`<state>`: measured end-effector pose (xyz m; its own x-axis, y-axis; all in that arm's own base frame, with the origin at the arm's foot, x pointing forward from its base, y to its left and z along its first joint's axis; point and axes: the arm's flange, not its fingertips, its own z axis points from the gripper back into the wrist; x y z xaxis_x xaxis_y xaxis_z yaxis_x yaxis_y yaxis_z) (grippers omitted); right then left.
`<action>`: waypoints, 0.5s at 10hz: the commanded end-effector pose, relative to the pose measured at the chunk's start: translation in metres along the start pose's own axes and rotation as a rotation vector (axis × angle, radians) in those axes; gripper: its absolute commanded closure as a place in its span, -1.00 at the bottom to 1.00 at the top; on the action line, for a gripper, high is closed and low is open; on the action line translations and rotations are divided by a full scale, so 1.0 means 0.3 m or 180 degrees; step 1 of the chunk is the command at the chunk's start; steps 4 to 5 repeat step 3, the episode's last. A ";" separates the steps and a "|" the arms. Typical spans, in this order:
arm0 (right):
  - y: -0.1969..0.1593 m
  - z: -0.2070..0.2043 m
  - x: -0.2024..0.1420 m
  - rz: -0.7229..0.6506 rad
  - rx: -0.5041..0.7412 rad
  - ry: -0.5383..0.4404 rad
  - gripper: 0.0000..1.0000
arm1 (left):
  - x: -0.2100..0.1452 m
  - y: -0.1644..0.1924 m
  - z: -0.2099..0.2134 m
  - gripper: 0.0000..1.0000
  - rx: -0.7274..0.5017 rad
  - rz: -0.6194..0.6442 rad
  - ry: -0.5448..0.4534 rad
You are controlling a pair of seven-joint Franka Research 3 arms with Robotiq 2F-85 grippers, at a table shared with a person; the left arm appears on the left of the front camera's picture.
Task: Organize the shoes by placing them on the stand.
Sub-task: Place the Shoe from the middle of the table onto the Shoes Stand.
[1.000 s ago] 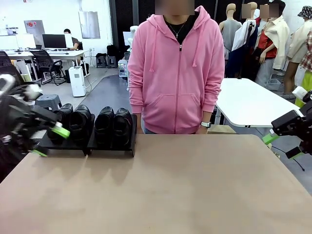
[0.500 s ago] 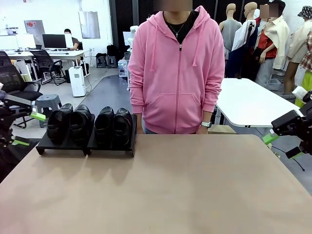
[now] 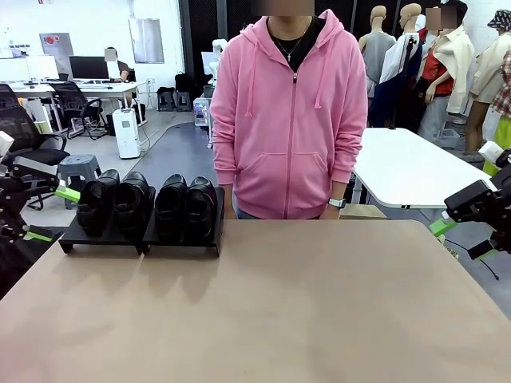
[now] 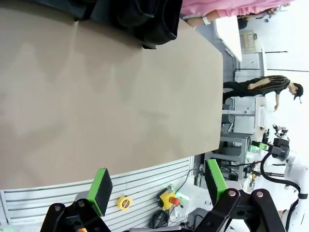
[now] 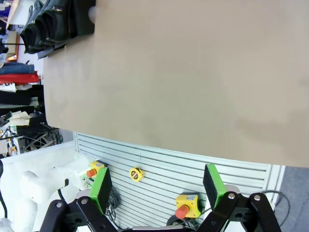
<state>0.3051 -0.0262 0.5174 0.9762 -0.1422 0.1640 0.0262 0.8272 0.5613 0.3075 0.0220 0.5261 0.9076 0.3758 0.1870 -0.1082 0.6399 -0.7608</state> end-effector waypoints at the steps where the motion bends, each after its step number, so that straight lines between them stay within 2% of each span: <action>1: -0.003 0.006 0.007 0.0066 0.0096 -0.0004 -1.00 | 0.005 0.004 0.010 -1.00 -0.0033 -0.0066 0.0010; 5: -0.003 0.006 0.007 0.0066 0.0096 -0.0004 -1.00 | 0.005 0.004 0.010 -1.00 -0.0033 -0.0066 0.0010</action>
